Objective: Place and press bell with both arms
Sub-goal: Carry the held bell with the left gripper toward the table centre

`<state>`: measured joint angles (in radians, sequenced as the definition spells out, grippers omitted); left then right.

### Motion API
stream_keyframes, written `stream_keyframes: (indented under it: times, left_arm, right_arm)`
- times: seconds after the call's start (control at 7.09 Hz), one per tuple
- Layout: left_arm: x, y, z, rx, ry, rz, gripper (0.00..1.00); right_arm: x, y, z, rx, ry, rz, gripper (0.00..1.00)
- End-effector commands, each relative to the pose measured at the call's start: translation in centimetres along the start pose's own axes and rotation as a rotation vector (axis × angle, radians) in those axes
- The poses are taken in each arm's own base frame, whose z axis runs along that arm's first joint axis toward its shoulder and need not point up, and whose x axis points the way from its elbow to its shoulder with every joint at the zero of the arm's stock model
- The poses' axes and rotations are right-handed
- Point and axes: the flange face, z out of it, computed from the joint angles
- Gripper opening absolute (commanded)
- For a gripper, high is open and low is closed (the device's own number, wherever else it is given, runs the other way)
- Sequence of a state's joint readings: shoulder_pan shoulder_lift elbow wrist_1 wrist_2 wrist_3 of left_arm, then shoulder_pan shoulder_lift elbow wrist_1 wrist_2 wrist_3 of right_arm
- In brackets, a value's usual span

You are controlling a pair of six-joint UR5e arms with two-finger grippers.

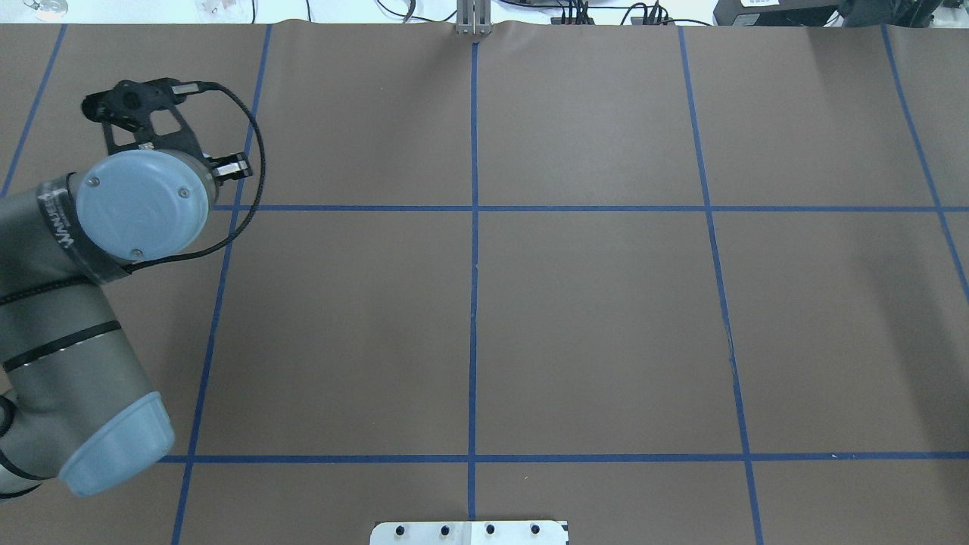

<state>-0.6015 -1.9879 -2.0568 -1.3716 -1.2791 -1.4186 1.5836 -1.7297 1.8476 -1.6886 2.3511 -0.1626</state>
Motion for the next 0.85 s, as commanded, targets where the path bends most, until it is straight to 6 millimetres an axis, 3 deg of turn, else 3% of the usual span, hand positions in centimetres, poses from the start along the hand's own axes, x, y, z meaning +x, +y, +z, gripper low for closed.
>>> stream_keyframes:
  times: [0.0,0.28,0.42,0.56,0.71]
  left_arm:
    - [5.6,3.3,0.4,0.069,0.341,0.147,0.0]
    - [9.8,7.6,3.8,0.096,0.553,0.158,0.0]
    - [11.3,8.9,4.2,0.107,0.567,0.159,0.0]
    - [14.2,11.6,3.5,0.136,0.569,0.162,0.0]
    - [16.9,13.2,4.1,0.157,0.546,0.17,0.0]
  right_arm:
    - [-0.3,-0.5,-0.3,0.007,0.001,-0.008,1.0]
    - [-0.3,-0.5,-0.3,0.008,0.001,-0.009,1.0]
    - [-0.3,-0.5,-0.3,0.008,0.001,-0.009,1.0]
    - [-0.2,-0.5,-0.3,0.007,0.001,-0.008,1.0]
    - [-0.2,-0.5,-0.3,0.006,0.001,-0.007,1.0]
